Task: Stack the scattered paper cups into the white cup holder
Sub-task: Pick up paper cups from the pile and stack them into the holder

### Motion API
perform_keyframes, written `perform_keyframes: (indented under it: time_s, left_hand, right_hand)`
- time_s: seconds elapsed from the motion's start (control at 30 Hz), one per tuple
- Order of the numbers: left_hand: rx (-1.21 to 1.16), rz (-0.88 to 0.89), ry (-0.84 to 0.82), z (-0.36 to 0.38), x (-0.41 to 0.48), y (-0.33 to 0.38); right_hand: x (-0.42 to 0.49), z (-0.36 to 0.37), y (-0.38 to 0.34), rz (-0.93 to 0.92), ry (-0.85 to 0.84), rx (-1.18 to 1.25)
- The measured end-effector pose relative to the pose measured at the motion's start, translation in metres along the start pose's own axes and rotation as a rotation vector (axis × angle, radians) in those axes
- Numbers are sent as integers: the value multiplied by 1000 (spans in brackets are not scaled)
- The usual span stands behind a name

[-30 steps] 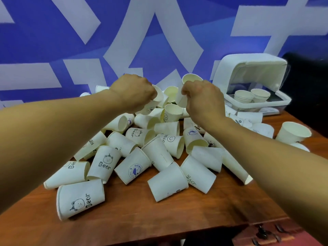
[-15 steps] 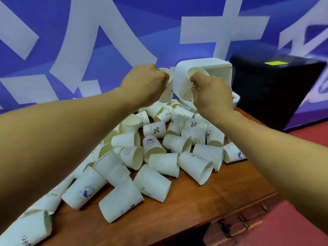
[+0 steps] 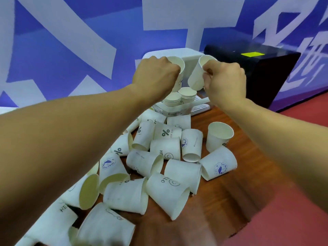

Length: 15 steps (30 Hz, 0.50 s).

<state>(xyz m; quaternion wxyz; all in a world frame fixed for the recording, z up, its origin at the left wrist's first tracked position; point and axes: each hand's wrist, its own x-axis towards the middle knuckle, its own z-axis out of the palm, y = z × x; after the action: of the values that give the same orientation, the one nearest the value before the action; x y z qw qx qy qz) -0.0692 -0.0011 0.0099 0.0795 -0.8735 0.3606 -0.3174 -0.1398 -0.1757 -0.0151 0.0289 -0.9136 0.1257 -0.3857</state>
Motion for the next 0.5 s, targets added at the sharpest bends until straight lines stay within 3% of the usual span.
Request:
perform_keyframes:
  time_s: [0.5]
  left_hand:
    - [2,99,15,89,26,5]
  right_hand:
    - [23,80,11,-46,-132,-15]
